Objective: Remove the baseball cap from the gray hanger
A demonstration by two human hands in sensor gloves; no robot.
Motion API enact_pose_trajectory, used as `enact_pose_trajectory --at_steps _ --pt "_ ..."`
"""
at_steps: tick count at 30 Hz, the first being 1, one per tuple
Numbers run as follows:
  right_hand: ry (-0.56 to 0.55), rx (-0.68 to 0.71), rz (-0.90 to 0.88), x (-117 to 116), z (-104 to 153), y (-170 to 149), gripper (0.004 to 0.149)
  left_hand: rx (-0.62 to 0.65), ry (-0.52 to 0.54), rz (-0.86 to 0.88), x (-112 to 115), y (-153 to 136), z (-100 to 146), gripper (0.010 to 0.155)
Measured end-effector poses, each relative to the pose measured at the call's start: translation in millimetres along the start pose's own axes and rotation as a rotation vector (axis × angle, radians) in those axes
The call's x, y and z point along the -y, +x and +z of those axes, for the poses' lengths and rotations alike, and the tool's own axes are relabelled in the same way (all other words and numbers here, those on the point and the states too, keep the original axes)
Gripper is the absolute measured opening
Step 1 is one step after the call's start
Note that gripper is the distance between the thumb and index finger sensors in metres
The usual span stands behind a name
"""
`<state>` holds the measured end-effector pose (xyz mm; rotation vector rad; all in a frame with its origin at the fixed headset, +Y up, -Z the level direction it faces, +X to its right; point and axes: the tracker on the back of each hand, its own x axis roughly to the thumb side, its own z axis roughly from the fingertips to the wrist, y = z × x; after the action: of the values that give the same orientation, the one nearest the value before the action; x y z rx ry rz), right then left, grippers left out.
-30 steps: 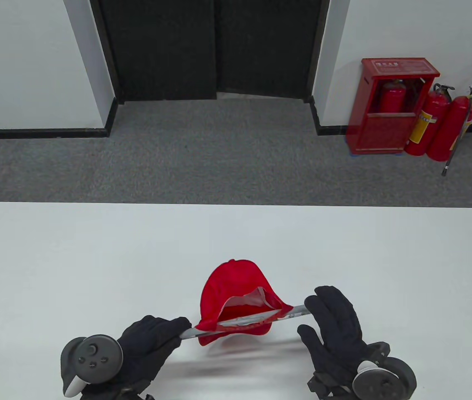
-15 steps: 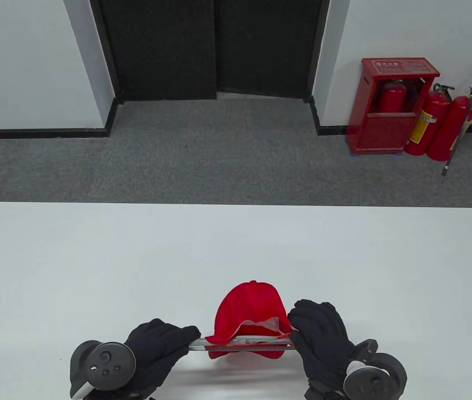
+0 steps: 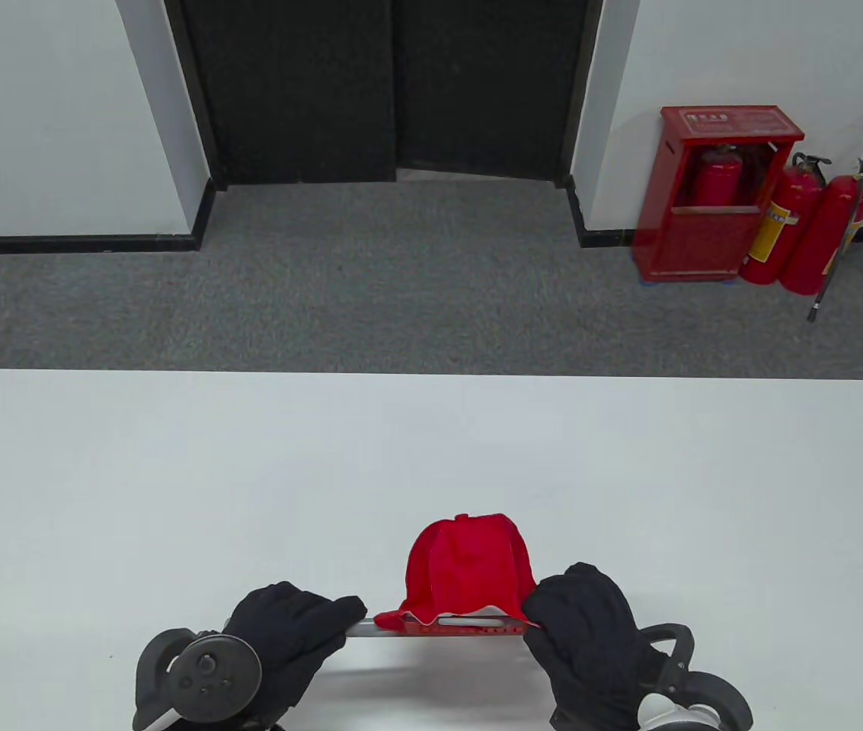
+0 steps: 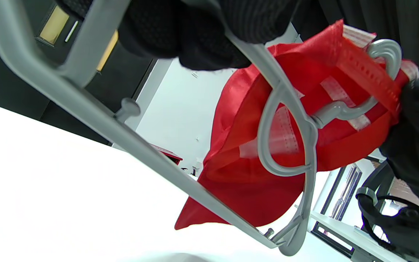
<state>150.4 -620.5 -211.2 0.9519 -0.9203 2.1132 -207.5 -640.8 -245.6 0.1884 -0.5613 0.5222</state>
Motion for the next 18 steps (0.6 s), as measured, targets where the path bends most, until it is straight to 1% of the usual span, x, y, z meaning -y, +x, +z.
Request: enact_pose_trajectory --at_steps 5,7,9,11,12,18 --pt "-0.044 0.021 -0.018 3 -1 6 0.038 0.013 0.006 -0.077 1 5 1 0.043" --pt "-0.07 0.008 -0.013 5 -1 6 0.038 0.017 0.01 -0.106 2 7 1 0.043" --pt "-0.117 -0.037 -0.053 10 -1 2 0.038 0.015 0.006 -0.127 2 7 1 0.044" --pt "-0.199 -0.118 -0.127 18 1 -6 0.038 0.014 0.011 -0.164 1 7 1 0.043" --pt "-0.22 -0.148 -0.143 20 1 -8 0.038 0.014 0.011 -0.175 1 7 2 0.043" --pt "-0.39 -0.424 -0.334 32 13 -42 0.038 0.029 0.032 -0.207 -5 8 3 0.043"
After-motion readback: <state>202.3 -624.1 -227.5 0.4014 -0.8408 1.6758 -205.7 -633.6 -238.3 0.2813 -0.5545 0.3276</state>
